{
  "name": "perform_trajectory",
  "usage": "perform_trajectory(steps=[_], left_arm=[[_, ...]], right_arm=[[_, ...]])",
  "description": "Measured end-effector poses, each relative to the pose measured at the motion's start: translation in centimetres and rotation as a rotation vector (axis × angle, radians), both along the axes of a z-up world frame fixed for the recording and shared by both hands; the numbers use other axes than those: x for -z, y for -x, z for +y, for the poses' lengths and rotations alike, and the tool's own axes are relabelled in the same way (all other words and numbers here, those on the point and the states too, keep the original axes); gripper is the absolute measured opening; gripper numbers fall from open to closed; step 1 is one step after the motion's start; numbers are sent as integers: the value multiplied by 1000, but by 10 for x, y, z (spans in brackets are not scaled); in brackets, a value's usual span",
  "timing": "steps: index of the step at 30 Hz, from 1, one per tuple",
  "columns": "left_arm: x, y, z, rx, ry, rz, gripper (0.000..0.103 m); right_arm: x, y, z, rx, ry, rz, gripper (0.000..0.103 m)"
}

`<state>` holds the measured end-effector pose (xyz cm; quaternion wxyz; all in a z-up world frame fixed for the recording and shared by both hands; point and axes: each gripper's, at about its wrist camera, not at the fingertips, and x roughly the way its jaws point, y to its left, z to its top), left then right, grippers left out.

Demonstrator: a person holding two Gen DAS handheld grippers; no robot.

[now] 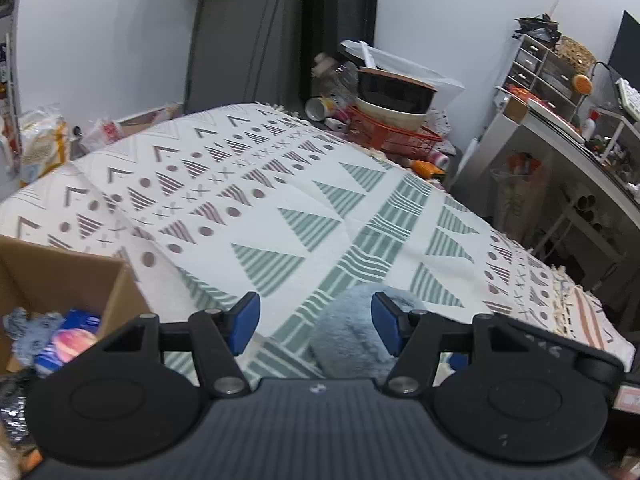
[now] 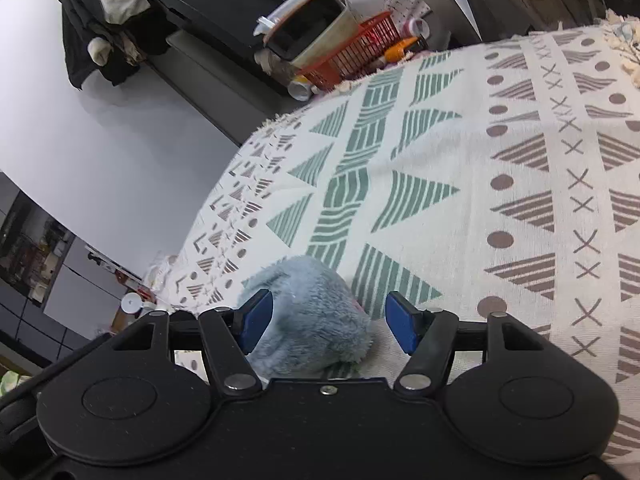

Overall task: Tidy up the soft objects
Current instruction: 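Grasp the grey fluffy ball with the right tool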

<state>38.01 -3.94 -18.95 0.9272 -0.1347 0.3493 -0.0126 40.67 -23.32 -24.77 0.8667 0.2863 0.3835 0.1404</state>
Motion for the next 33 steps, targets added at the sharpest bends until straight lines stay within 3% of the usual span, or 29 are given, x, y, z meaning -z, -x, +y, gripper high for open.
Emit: perform_trajectory(steps=[8, 11, 17, 20, 22, 28, 33], left_arm=[[12, -3, -8, 37, 18, 35, 56], [16, -3, -6, 39, 38, 58, 50], [33, -6, 3, 25, 154, 132, 45], [35, -6, 4, 37, 202, 143, 33], [36, -6, 5, 51, 243, 148, 20], [29, 1, 3, 52, 250, 149, 9], [18, 14, 3, 49, 247, 144, 7]], right_arm=[[6, 0, 7, -72, 0, 43, 44], [4, 3, 9, -82, 16, 31, 38], [2, 9, 10, -97, 33, 28, 28], [-1, 13, 10, -100, 43, 21, 19], [-3, 17, 10, -101, 41, 16, 13], [-10, 31, 16, -108, 75, 6, 10], [-20, 47, 15, -96, 77, -4, 9]])
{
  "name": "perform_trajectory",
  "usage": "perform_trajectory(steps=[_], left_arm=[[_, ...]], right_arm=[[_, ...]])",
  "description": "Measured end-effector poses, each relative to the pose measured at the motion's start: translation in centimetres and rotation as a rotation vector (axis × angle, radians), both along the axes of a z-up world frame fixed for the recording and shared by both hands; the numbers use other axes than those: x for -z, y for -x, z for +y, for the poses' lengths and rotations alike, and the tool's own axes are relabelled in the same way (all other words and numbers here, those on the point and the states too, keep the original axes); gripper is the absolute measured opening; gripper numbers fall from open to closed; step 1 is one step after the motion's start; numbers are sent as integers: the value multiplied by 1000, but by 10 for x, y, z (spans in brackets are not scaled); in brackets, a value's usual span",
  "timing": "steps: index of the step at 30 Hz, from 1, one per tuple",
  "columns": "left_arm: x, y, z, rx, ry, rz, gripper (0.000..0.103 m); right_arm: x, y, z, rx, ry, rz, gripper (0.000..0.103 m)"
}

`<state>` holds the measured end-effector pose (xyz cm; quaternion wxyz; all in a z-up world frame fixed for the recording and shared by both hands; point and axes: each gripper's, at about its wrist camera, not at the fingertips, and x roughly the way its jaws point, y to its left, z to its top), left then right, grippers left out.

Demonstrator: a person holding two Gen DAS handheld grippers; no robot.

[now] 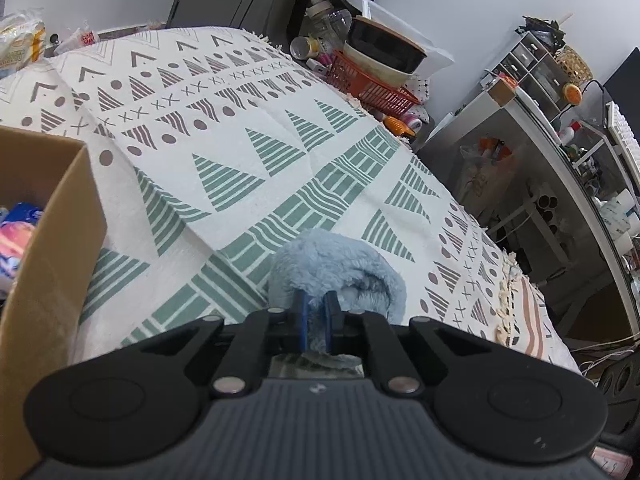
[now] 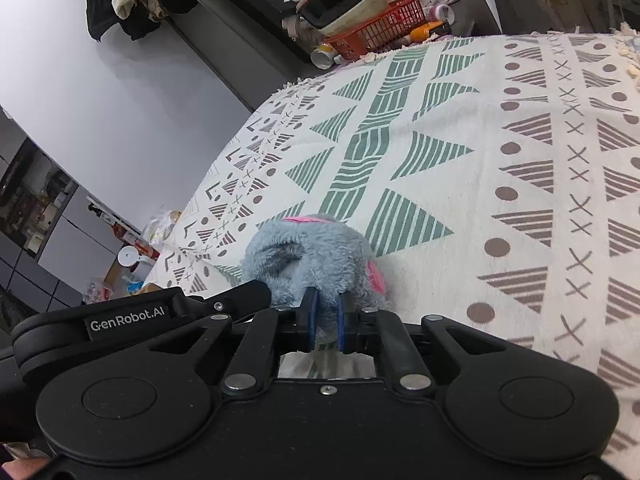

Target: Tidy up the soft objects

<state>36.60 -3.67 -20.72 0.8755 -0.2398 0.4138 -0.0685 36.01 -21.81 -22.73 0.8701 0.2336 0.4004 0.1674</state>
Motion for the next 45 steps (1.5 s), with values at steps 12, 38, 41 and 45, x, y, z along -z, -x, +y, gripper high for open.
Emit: perform_trajectory(steps=[12, 38, 41, 45], left_arm=[[-29, 46, 3, 15, -1, 3, 0], [-14, 63, -4, 142, -41, 162, 10], [-13, 61, -5, 142, -46, 162, 18], [-10, 59, -10, 147, -57, 149, 42]], right_arm=[[-46, 31, 19, -53, 40, -93, 0], [6, 62, -6, -25, 131, 164, 48], [14, 53, -14, 4, 53, 189, 31], [16, 46, -22, 27, -28, 184, 28]])
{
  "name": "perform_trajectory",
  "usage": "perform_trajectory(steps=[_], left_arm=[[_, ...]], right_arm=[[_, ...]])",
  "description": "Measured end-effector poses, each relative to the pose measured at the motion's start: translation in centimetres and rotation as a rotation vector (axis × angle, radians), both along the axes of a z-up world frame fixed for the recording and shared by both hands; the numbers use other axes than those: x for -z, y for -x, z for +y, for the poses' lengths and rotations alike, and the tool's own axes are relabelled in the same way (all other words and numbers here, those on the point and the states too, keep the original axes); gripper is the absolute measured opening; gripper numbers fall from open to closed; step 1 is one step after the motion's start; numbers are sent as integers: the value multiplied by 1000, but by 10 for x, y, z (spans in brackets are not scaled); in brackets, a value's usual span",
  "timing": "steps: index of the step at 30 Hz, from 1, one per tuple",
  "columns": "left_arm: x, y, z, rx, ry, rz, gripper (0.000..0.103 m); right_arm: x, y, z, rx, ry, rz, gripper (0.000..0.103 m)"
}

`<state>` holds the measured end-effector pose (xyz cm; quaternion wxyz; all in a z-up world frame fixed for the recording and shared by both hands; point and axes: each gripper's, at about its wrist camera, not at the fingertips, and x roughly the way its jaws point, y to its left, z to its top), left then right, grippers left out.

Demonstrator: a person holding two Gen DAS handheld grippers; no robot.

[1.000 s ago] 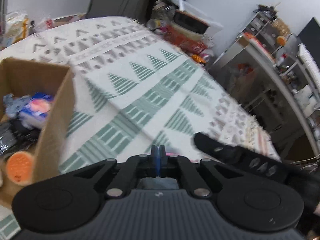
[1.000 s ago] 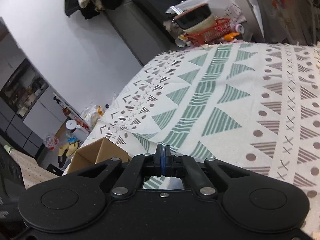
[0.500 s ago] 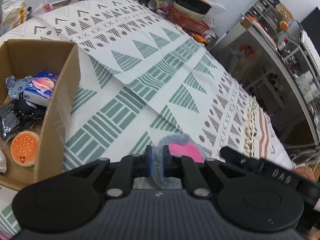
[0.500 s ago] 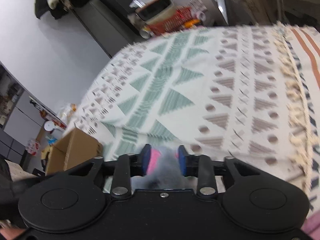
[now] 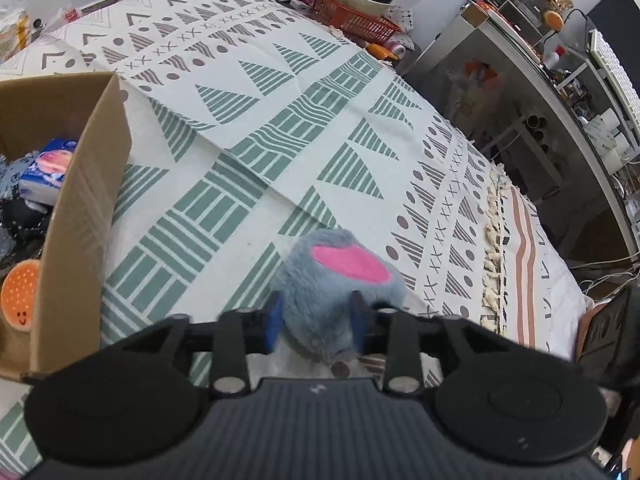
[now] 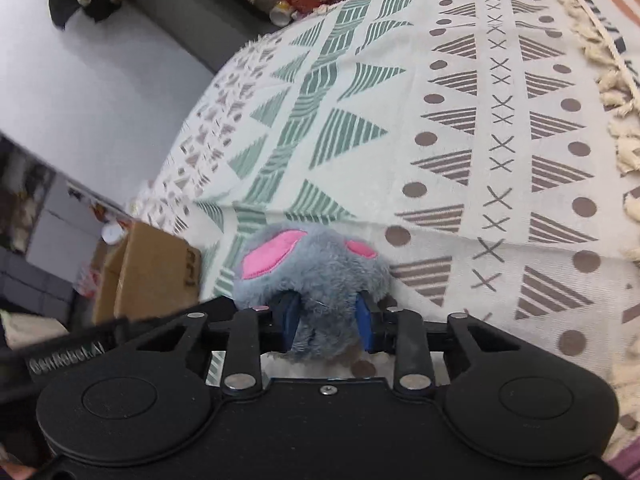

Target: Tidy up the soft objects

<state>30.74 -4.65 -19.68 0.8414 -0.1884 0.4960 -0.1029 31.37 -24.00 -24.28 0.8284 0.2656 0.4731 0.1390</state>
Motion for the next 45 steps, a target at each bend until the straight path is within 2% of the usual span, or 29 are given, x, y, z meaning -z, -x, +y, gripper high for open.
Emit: perform_trajectory(steps=[7, 17, 20, 23, 25, 28, 33, 45], left_arm=[[11, -11, -7, -26, -36, -2, 46], [21, -24, -8, -68, -20, -29, 46], [29, -29, -6, -72, 30, 13, 44], [31, -30, -6, -67, 40, 21, 41], [31, -30, -6, -61, 40, 25, 36], [23, -25, -7, -74, 32, -7, 30], [2, -17, -9, -42, 24, -71, 30], [-37, 0, 19, -68, 98, -127, 30]], right_arm=[[3, -6, -5, 17, -38, 10, 27], [16, -21, -8, 48, -57, 24, 34], [21, -23, -11, 58, -74, 39, 34], [22, -22, -11, 59, -91, 42, 30], [21, -20, -11, 56, -97, 33, 28], [14, -14, -11, 52, -112, 4, 25], [-9, -6, -15, 72, -125, -53, 24], [-63, 4, 9, 35, -101, -143, 24]])
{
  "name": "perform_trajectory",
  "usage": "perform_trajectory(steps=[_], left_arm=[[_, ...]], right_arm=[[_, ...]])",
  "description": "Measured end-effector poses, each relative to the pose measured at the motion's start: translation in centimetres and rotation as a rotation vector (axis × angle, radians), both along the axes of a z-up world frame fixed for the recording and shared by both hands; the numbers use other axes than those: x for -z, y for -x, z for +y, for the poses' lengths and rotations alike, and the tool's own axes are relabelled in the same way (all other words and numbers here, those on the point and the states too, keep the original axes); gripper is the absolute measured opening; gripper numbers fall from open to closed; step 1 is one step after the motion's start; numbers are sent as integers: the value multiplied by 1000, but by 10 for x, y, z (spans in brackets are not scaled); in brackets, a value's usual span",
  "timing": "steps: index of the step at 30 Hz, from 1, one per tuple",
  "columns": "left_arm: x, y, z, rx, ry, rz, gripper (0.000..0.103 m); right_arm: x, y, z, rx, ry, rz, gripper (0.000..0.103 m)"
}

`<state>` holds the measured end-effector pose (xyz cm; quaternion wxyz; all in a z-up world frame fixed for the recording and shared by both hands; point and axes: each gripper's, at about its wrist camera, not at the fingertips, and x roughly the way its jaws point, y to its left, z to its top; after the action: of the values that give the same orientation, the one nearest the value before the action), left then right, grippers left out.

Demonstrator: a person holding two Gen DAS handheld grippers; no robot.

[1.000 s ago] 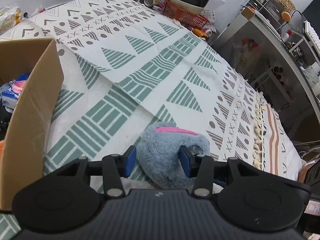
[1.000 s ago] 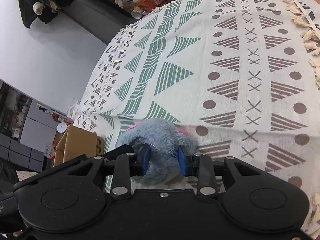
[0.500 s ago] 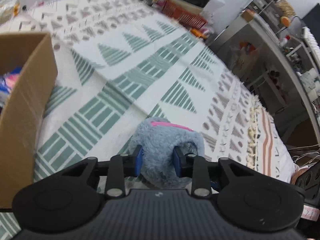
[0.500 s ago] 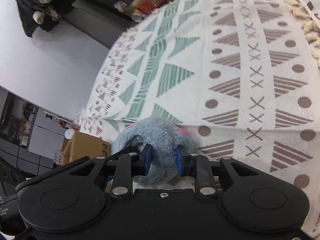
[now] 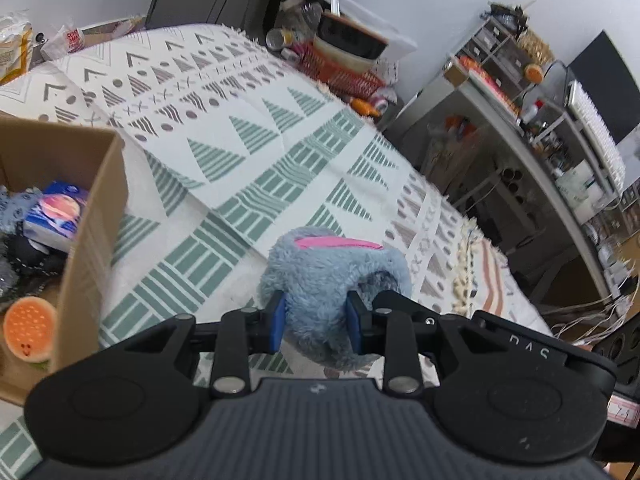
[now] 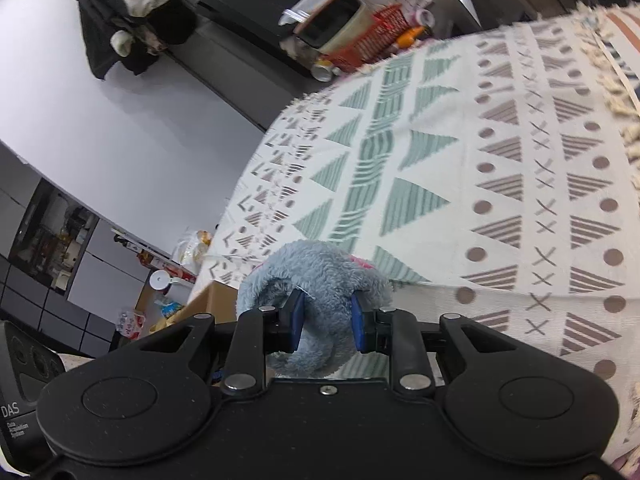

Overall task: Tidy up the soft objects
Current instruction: 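Carry the grey plush with the left tool over the box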

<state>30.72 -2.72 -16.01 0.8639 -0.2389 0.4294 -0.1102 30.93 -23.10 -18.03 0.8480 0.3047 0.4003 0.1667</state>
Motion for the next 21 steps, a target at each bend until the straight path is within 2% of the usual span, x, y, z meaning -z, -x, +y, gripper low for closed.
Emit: perform_trajectory(steps=[8, 21], left_arm=[[-23, 6, 29, -23, 52, -43, 30], [-41, 21, 80, -79, 85, -73, 30]], right_arm=[[-36, 1, 29, -30, 52, -64, 24], [-62, 6, 86, -69, 104, -110, 24]])
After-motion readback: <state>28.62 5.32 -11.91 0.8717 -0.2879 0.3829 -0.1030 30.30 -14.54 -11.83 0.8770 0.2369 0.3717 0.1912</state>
